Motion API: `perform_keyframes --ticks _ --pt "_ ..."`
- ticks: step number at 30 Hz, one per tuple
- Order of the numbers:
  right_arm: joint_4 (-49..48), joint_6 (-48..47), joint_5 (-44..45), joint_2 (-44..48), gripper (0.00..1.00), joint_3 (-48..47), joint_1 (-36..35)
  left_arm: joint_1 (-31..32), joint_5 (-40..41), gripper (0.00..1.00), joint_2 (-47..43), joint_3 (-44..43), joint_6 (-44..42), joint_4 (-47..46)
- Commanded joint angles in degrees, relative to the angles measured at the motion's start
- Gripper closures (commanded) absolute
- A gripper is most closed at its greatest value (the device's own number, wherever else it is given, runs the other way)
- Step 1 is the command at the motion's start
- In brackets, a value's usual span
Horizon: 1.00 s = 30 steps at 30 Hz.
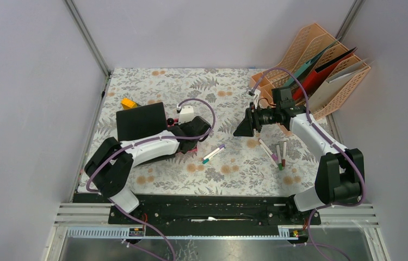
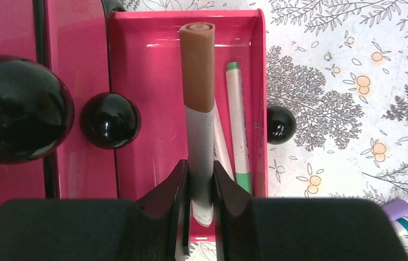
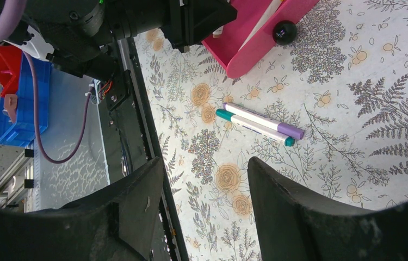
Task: Organize the desk
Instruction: Place the stationery in the drawer.
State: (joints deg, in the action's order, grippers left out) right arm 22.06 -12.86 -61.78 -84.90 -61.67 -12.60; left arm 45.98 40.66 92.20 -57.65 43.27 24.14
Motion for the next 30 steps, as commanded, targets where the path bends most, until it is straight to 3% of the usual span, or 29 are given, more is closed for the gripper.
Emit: perform_keyframes --ticks 1,5,14,22,30 --pt "0.51 -0.76 -1.37 0.72 0.35 -1.79 0.42 -0.49 3.48 0.75 1.07 -2.12 -0.53 -0.35" --pt "0.67 -0.89 -1.41 0.66 0.35 -1.88 0.47 -0.62 4.07 0.6 1.9 -2.37 -0.63 -0.25" --pt "1.61 -1.9 -1.43 0.88 0.35 -2.12 0.56 -0.62 -0.28 0.57 0.24 -3.08 -1.94 -0.25" --pt "3.61 -4.71 -0.16 1.47 0.35 -2.66 0.56 -0.62 -14.31 0.54 -7.42 2.56 -9.2 -10.44" --pt "5.39 -7.26 3.34 2.4 0.35 -3.21 0.56 -0.64 -29.52 0.27 -16.93 11.84 -14.03 -23.8"
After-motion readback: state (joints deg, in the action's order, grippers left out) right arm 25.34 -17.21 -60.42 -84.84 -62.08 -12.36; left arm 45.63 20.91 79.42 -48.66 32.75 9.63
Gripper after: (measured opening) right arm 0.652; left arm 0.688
